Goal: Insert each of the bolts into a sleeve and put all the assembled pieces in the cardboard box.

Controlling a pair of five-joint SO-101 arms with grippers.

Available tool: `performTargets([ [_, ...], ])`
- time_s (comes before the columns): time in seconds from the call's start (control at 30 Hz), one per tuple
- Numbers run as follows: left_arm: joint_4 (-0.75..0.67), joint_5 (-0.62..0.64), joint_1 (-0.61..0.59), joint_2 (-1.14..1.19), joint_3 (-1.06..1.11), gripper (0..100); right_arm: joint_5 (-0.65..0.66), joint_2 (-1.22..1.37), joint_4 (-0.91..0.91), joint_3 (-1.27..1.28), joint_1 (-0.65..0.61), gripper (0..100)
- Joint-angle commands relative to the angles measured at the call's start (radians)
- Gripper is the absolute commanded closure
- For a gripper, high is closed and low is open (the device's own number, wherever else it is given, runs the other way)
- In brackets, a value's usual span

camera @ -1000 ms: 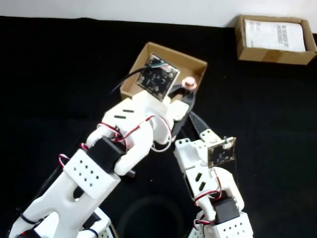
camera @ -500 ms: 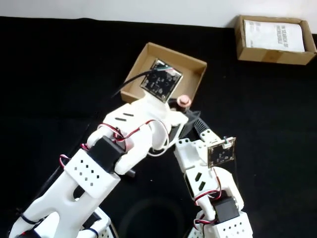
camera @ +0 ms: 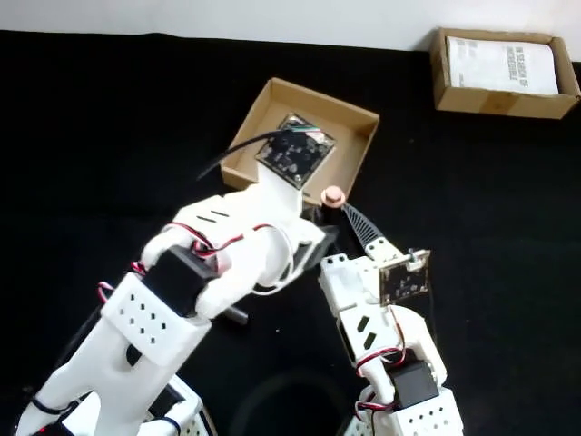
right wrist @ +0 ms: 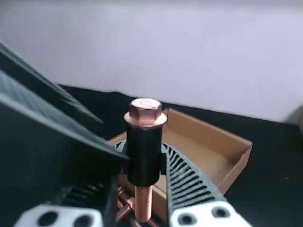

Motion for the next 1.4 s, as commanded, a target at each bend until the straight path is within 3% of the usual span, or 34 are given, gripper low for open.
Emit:
performTargets([
  [0.0,0.037,-0.006,-0.050,-0.079,-0.051,85,-0.003,-0.016,0.082,-0.076,-0.002,99.1],
  [0.2,0.038,-0.006,-0.145,-0.251,0.007,87,-0.006,0.071,0.153,-0.263,-0.001,99.1],
  [0.33,0.038,-0.006,-0.220,-0.381,0.079,100,-0.008,0.282,0.174,-0.493,-0.001,99.1],
  [0.6,0.038,-0.006,-0.417,-0.723,0.315,99,-0.003,0.720,0.185,-0.928,-0.001,99.1],
  [0.73,0.038,-0.005,-0.509,-0.924,0.464,99,0.000,0.897,0.292,-1.092,-0.001,99.1],
  [0.87,0.038,0.000,-0.593,-1.106,0.647,99,0.158,1.075,0.346,-1.214,-0.001,99.1],
  [0.97,0.037,0.000,-0.624,-1.078,0.711,99,0.267,1.198,0.349,-1.307,-0.001,99.1],
  [1.1,-0.072,0.002,-0.625,-1.070,0.819,99,0.387,1.354,0.349,-1.415,-0.001,99.1],
  [1.37,-0.486,0.002,-0.636,-1.070,1.178,99,0.545,1.670,0.346,-1.580,-0.007,99.1],
])
